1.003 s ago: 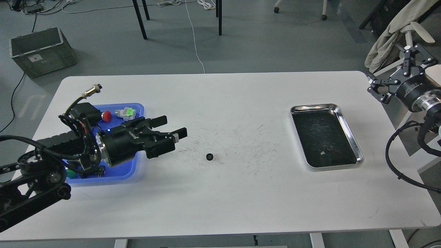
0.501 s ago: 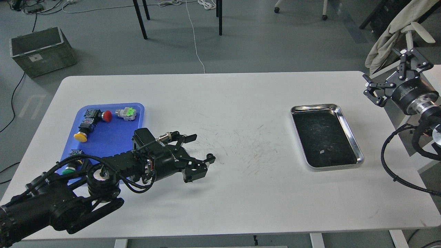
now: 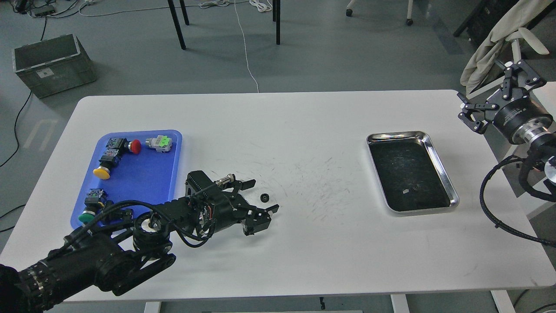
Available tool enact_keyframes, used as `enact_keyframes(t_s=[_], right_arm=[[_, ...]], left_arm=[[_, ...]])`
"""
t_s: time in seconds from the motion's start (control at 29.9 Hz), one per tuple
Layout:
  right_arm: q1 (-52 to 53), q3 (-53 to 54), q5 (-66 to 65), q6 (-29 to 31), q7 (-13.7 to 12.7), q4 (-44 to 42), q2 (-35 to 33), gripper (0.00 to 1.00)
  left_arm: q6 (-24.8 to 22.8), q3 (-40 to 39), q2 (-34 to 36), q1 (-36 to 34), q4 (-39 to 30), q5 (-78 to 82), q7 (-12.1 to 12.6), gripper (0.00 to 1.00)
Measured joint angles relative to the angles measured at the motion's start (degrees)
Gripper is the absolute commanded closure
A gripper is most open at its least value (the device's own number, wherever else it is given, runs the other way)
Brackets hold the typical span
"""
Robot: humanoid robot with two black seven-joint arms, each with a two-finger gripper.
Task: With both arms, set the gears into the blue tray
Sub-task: 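Grasp the black part with the left gripper and lift it, then carry the black part into the blue tray and release it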
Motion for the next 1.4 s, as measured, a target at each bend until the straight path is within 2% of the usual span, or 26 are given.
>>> enact_keyframes(t_s=[0.37,0.43,0.53,0.67,0.84,0.97,1.24,1.3,1.4], right_arm=[[0.1,-0.2,0.0,-0.1,-0.1,0.2,0.0,0.04],[0.1,-0.2,0.0,-0.1,-0.1,0.2,0.0,0.04],[0.1,-0.2,0.0,-0.1,-0.1,0.2,0.0,0.04],[0.2,-0.2,0.0,-0.1,-0.1,0.2,0.0,0.04],[0.2,-0.2,0.0,-0.1,0.0,0.2,0.0,0.04],[0.3,-0.2,0.0,-0.1,0.0,0.2,0.0,0.04],[0.5,0.1,0.0,0.1,0.0,0.3,-0.1,0.04],[0.6,0.1,0.0,0.1,-0.1,0.3,-0.1,0.04],[0.6,0.1,0.0,0.2,0.0,0.3,-0.1,0.04]], left_arm=[[0.2,0.1,-1.1,-0.2,3.5,0.0,0.0,0.48],[0.2,0.1,-1.2,-0.2,3.8,0.0,0.0,0.52],[0.2,0.1,-1.3,-0.2,4.0,0.0,0.0,0.77],[0.3,0.1,-1.6,-0.1,4.8,0.0,0.1,0.9],[0.5,0.0,-1.7,-0.1,4.5,0.0,-0.1,0.92],[1.7,-1.4,0.4,-1.7,0.4,0.0,-0.3,0.92],[-2.4,-7.0,20.0,-9.4,-17.6,-5.8,-0.1,0.92],[-3.0,-7.7,25.7,-10.4,-19.1,-10.1,-0.8,0.92],[-3.4,-7.3,31.3,-10.4,-18.1,-17.8,-3.4,0.92]])
